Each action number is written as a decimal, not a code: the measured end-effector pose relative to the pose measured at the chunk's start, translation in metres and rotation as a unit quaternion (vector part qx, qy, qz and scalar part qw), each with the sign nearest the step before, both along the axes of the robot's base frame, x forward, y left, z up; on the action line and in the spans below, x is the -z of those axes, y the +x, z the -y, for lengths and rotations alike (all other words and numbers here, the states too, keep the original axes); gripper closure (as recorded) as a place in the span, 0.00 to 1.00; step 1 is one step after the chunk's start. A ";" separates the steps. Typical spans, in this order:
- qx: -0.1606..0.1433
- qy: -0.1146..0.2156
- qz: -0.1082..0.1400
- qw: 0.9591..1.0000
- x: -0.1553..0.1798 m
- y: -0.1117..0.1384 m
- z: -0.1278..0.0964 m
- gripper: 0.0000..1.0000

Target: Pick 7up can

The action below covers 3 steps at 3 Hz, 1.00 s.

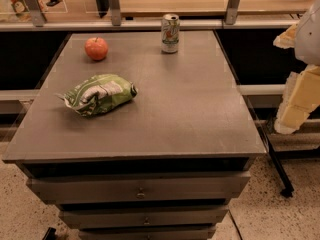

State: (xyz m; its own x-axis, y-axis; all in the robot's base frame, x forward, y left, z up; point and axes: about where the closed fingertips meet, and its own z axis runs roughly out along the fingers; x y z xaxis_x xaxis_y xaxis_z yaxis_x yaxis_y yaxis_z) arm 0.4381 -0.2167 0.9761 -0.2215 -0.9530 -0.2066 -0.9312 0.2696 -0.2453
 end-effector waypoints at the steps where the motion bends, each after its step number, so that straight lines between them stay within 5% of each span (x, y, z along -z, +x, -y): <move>1: 0.000 0.000 0.000 1.000 0.000 0.000 0.000 0.00; 3: 0.018 0.046 0.022 0.999 -0.010 0.011 -0.005 0.00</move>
Offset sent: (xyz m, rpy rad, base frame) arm 0.0037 -0.0005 0.0016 0.0599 -0.0026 -0.0151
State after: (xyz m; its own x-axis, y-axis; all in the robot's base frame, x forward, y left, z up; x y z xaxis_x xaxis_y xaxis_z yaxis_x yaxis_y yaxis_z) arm 0.4493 -0.2117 0.9860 -0.2439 -0.9209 -0.3039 -0.9092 0.3261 -0.2587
